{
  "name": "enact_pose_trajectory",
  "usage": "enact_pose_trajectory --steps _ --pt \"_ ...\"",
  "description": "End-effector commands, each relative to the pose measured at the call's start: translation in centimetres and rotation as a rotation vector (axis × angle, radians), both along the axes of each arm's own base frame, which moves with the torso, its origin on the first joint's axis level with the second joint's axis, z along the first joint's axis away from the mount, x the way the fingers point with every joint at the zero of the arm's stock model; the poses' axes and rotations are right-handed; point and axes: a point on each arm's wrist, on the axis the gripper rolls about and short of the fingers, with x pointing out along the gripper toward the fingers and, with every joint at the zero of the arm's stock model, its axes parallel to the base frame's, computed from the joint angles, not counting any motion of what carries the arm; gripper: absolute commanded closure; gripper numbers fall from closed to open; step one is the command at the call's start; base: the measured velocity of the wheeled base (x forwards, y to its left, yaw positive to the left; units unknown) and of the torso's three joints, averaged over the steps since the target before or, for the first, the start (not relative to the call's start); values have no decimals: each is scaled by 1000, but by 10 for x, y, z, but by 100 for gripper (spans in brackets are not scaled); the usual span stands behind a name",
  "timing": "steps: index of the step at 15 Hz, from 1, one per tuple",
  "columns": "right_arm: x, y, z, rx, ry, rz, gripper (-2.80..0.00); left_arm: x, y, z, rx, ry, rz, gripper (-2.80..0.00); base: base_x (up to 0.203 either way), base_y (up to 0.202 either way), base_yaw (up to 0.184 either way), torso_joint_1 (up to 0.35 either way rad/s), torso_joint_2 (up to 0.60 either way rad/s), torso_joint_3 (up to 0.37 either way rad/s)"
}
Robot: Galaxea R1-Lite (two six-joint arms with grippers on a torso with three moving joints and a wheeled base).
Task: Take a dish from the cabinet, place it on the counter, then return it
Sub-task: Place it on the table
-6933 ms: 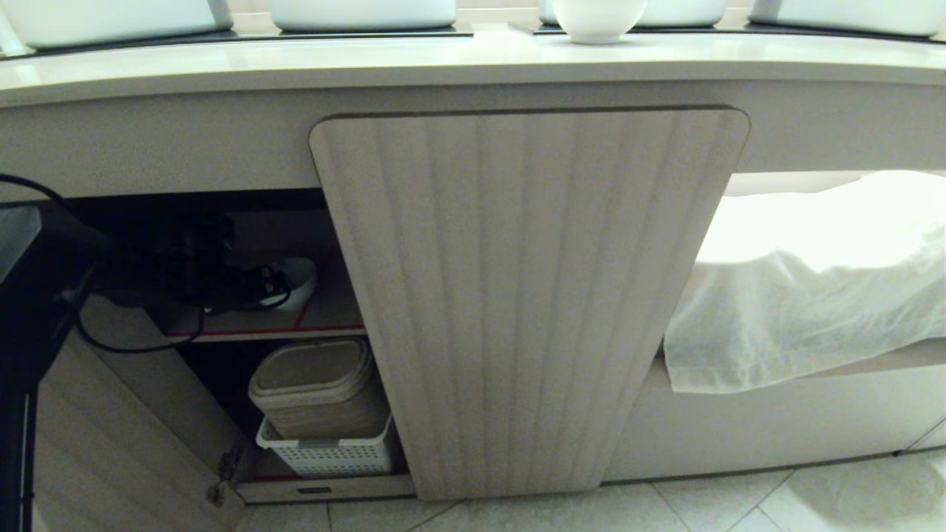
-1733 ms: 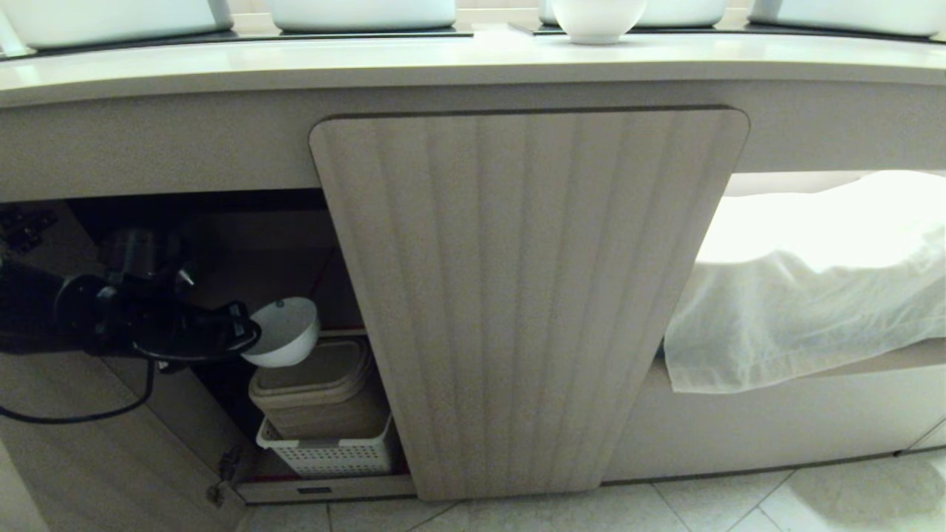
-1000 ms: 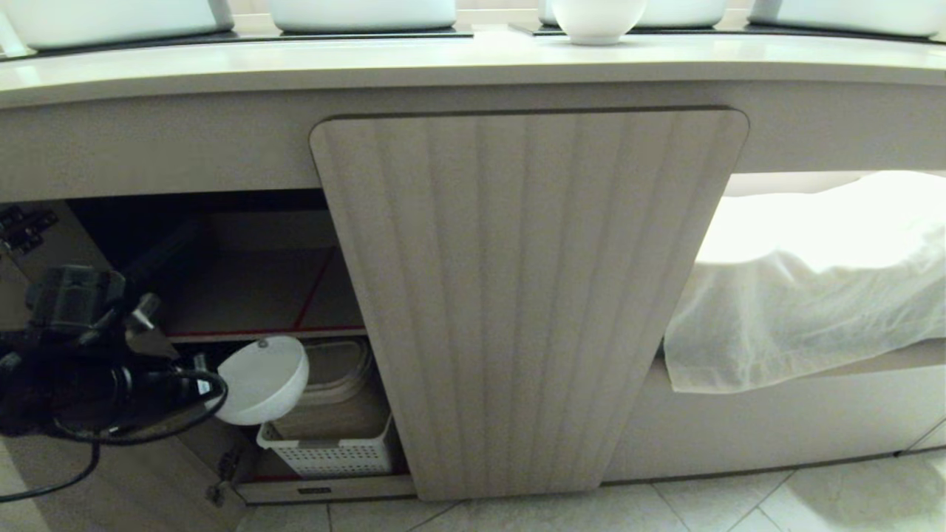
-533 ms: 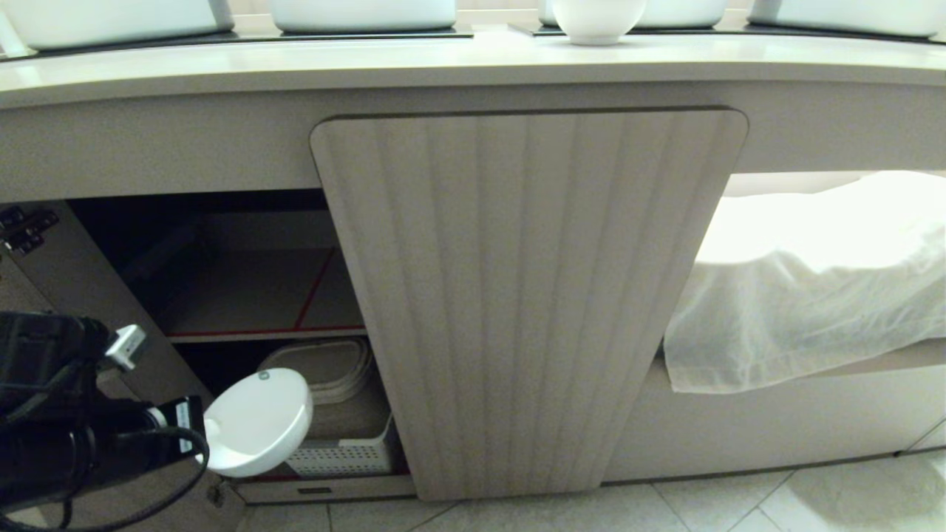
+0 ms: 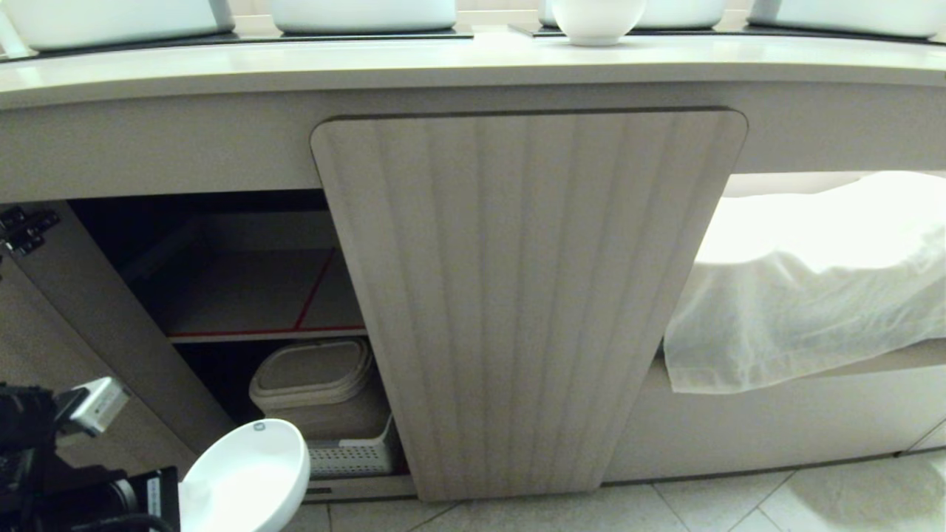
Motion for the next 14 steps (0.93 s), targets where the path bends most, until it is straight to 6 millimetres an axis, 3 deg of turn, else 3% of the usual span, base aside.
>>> enact_pose_trajectory --steps 1,8,14 --pt "0 0 0 1 0 0 0 -11 1 4 11 -36 -17 0 0 0 0 0 0 0" --pt "0 0 0 1 -1 0 0 -28 0 3 78 -51 -113 0 0 0 0 0 0 0" --pt "0 0 0 0 0 0 0 -30 -1 3 80 -55 -121 0 0 0 0 0 0 0"
